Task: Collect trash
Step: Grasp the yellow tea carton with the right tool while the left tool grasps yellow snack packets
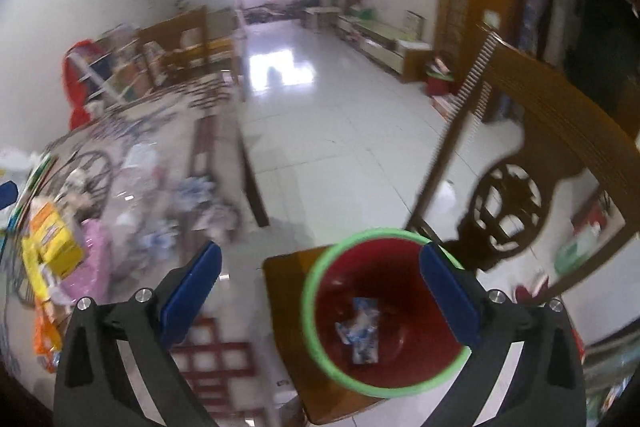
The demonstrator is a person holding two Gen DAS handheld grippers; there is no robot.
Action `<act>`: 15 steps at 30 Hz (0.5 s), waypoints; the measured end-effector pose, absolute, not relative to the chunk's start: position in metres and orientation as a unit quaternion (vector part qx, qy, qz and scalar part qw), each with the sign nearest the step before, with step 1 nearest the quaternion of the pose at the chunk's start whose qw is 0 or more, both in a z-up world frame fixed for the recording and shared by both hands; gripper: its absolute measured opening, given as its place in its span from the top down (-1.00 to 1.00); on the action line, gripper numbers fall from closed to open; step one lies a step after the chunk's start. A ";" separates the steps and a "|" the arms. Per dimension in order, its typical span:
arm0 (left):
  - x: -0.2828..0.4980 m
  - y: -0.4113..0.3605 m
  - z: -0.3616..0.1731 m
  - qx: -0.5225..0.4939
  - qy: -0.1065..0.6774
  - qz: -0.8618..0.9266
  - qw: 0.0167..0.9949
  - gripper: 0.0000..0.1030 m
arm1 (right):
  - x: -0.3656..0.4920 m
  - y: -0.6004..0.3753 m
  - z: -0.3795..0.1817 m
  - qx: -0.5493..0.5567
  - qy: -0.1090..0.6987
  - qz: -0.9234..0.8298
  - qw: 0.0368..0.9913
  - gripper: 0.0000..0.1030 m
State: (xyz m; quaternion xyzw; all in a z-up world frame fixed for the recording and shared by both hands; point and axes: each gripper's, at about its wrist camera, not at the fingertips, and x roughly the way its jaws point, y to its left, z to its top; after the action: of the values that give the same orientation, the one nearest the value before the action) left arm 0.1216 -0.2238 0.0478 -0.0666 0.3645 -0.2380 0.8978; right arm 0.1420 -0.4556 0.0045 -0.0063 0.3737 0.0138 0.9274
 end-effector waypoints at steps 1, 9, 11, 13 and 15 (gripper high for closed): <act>0.115 -0.208 0.047 -0.066 0.364 -0.226 0.901 -0.90 | 0.141 -0.448 0.005 -0.010 0.372 0.020 0.928 -0.85; 0.087 -0.106 0.033 -0.102 0.375 -0.144 0.910 -0.90 | 0.139 -0.366 0.015 -0.035 0.352 0.096 0.930 -0.85; 0.080 -0.083 0.027 -0.110 0.379 -0.118 0.911 -0.90 | 0.139 -0.346 0.015 -0.043 0.348 0.114 0.929 -0.86; 0.076 -0.064 0.018 -0.123 0.387 -0.093 0.909 -0.90 | 0.141 -0.323 0.016 -0.054 0.348 0.141 0.925 -0.86; 0.073 -0.049 0.009 -0.139 0.396 -0.068 0.905 -0.90 | 0.143 -0.302 0.015 -0.066 0.351 0.168 0.919 -0.86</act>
State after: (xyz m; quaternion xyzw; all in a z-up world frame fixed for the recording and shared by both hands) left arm 0.0735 -0.0488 0.0086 -0.1391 0.3963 -0.0678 0.9050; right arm 0.1429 -0.3018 0.0154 -0.0660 0.3509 0.1680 0.9188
